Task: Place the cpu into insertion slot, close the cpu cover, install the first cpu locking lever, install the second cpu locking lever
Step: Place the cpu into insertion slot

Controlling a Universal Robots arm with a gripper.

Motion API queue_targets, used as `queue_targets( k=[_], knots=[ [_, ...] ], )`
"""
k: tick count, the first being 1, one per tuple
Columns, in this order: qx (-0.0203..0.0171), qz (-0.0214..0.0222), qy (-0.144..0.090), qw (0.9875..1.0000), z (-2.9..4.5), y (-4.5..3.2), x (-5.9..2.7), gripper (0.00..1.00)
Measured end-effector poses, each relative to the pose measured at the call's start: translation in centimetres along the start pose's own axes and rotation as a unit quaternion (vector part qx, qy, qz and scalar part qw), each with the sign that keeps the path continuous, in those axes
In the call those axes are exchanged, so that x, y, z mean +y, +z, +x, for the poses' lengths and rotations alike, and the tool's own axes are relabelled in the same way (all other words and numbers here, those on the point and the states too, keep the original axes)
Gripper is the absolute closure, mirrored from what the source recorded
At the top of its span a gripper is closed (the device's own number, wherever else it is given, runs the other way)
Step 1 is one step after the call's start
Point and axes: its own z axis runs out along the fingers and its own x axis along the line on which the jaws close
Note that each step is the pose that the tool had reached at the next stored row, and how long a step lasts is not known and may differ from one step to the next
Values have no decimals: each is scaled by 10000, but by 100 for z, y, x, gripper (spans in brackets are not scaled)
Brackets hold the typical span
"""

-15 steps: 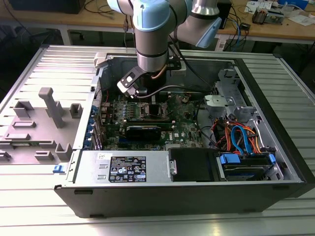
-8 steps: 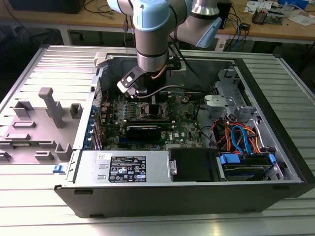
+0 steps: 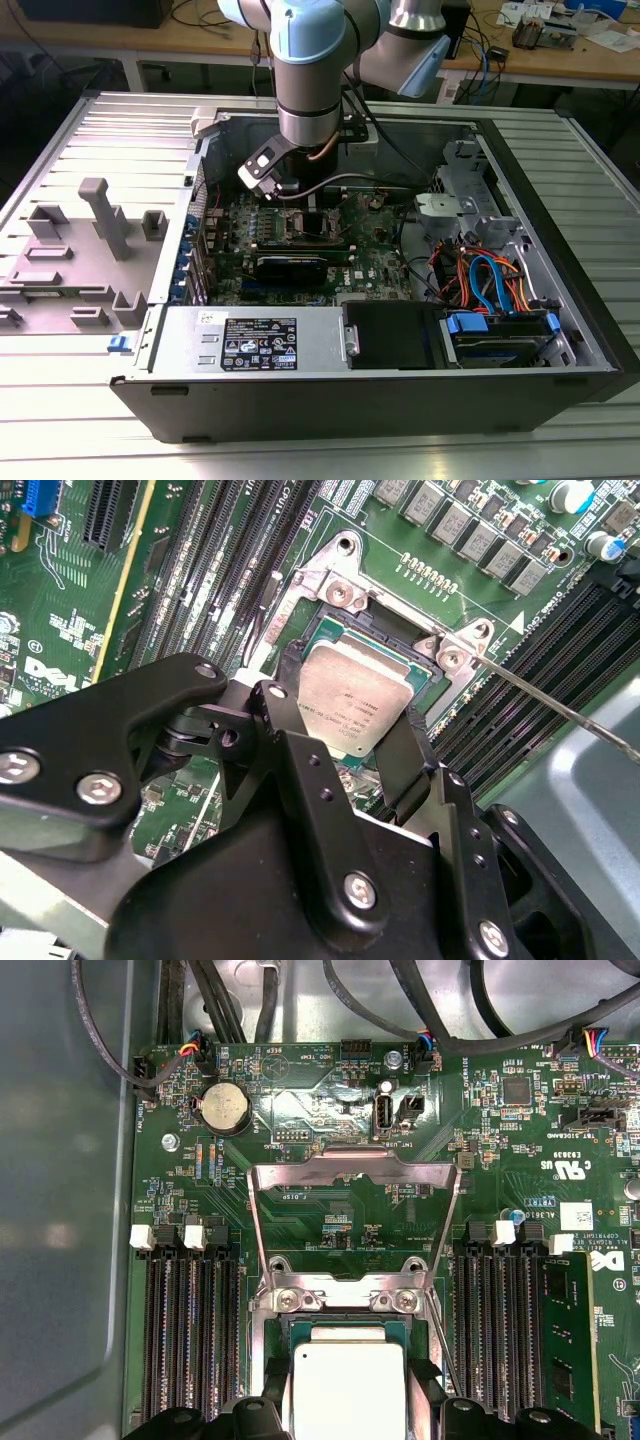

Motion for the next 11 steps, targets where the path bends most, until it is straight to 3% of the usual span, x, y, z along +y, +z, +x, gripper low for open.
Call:
queue_targets(
  k=[11],
  knots=[
    [0, 0, 0, 10000, 0, 2, 0, 46]
  ],
)
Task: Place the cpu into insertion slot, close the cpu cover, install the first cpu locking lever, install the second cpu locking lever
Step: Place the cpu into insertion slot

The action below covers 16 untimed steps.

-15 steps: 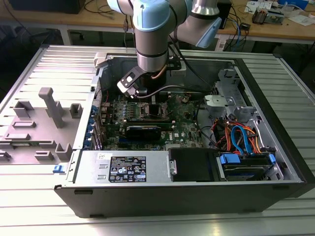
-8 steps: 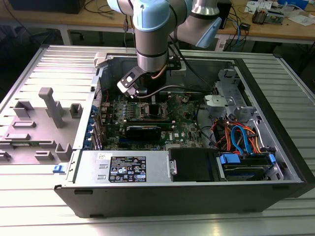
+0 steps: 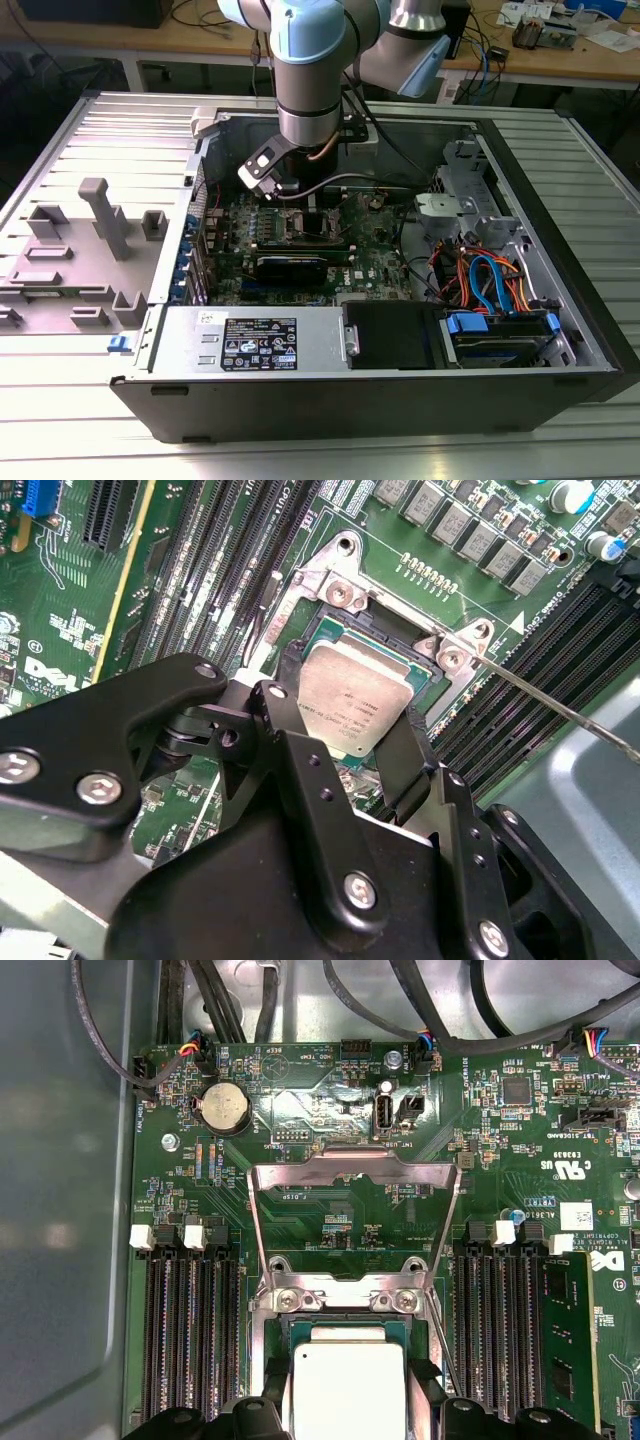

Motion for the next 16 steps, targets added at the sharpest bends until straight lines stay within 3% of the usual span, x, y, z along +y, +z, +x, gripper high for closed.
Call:
queue_targets(
  k=[9, 11, 16],
  knots=[
    [7, -4, 0, 10000, 2, 7, 1, 45],
    [3, -2, 0, 10000, 1, 5, 0, 33],
    [2, 0, 0, 10000, 0, 3, 0, 33]
  ],
)
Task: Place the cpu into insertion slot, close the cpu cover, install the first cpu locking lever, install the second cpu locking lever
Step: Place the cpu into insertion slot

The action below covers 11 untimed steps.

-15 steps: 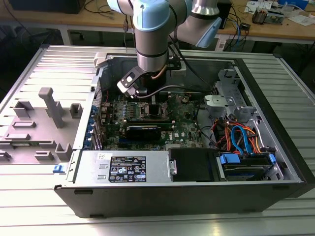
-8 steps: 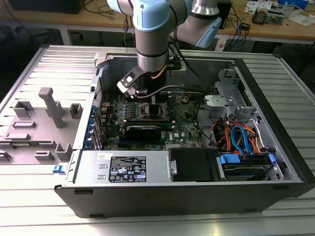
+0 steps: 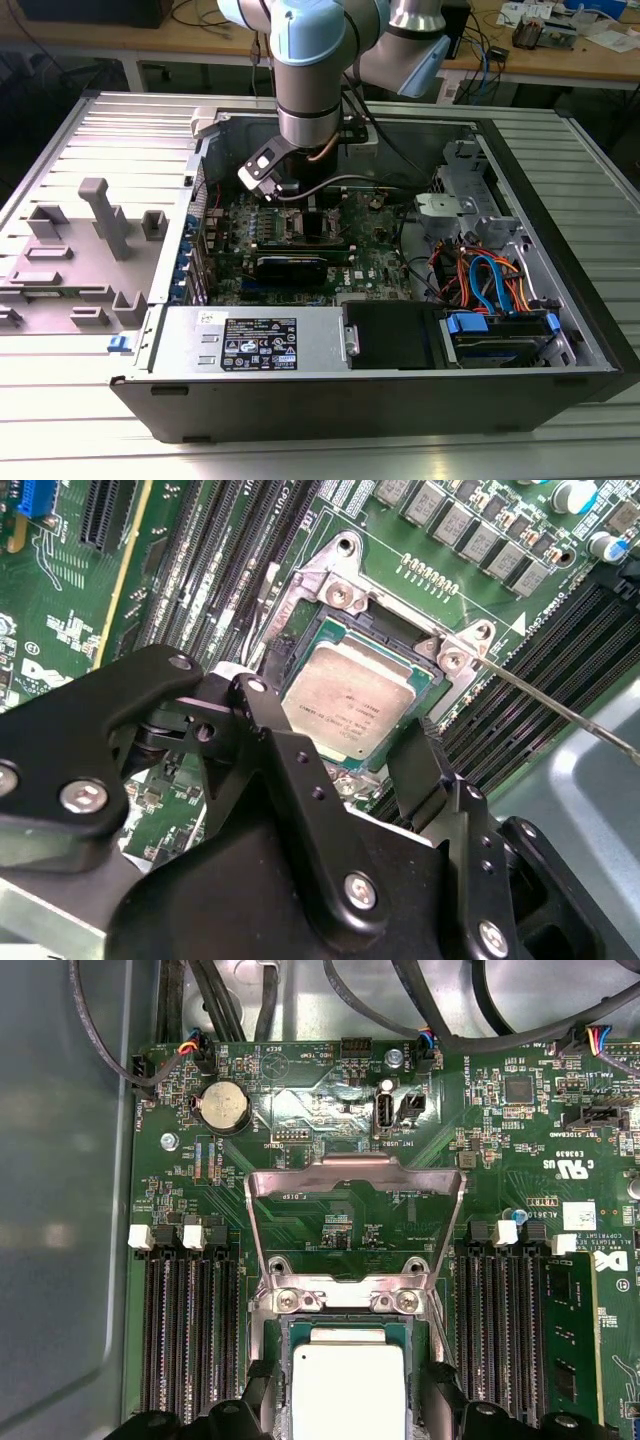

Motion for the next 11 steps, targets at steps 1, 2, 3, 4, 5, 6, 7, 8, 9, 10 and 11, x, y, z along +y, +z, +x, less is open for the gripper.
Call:
queue_targets(
  k=[1, 2, 3, 4, 5, 6, 7, 8, 9, 10, 11],
  knots=[
    [2, 0, 0, 10000, 0, 0, 1, 33],
    [2, 3, 1, 10000, 0, -11, 1, 33],
    [6, 5, 1, 10000, 0, -24, 2, 33],
    [7, 5, 1, 10000, 0, -24, 2, 33],
    [8, 5, 1, 10000, 0, -24, 2, 33],
    [8, 5, 1, 10000, 0, -24, 2, 33],
    [7, 5, 1, 10000, 0, -25, 2, 33],
    [7, 5, 1, 10000, 0, -26, 2, 33],
    [8, 15, 1, 10000, 0, -28, 3, 33],
    [11, 28, 0, 10000, 0, -35, 4, 33],
    [12, 43, 1, 10000, 0, -40, 7, 33]
  ],
)
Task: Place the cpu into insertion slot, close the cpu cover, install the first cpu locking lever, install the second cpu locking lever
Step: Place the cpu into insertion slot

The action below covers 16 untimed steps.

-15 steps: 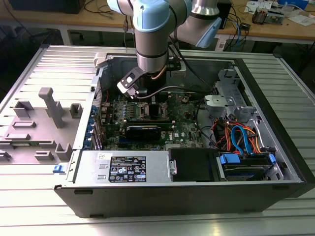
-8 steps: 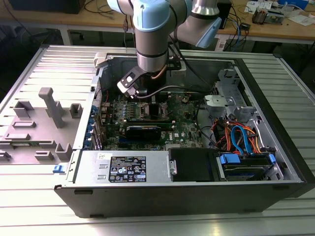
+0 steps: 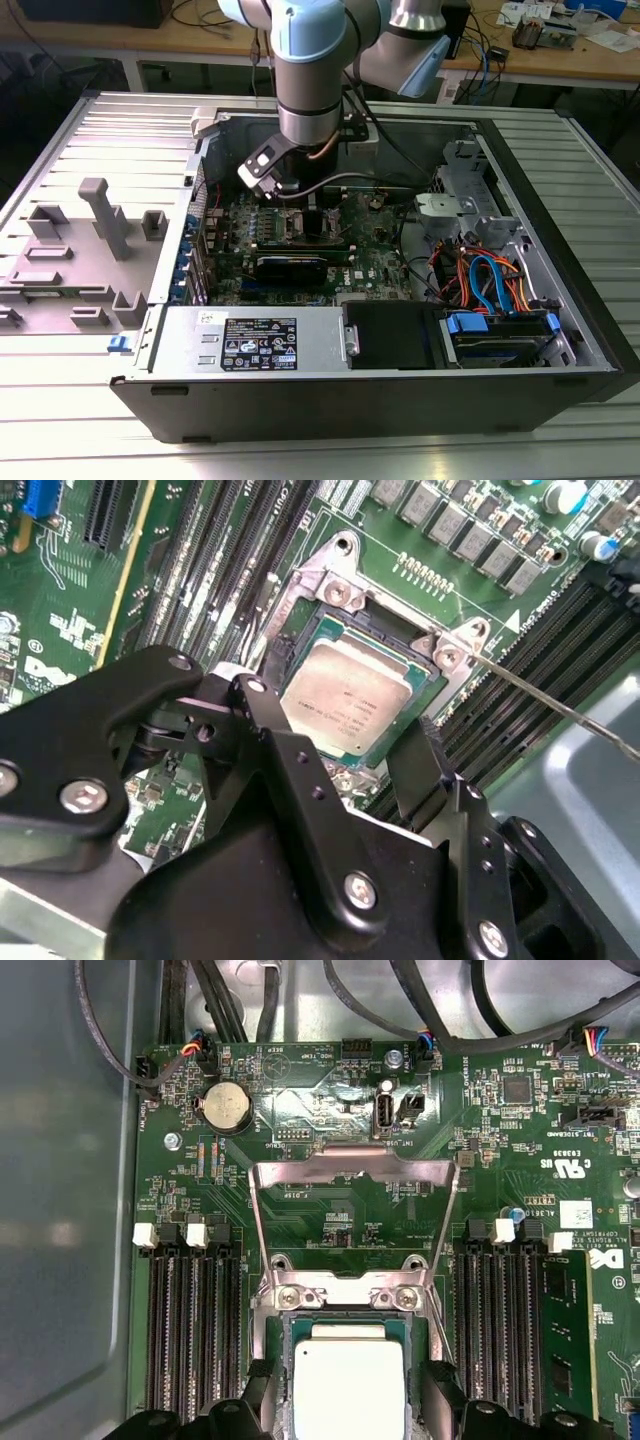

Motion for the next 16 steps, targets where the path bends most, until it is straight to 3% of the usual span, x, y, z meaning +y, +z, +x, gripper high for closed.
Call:
queue_targets(
  k=[2, 3, 4, 7, 9, 14, 16],
  knots=[
    [1, 68, 1, 10000, 0, -1, 14, 33],
    [5, 201, 3, 9998, 0, 0, 24, 33],
    [6, 266, 3, 9996, 0, 0, 27, 33],
    [-2, 266, 2, 9996, 2, 0, 27, 33],
    [-15, 235, 0, 9997, 8, 1, 32, 33],
    [-16, 234, -1, 9997, 44, 20, 31, 33],
    [-40, 233, -1, 9997, 44, 24, 30, 33]
  ],
)
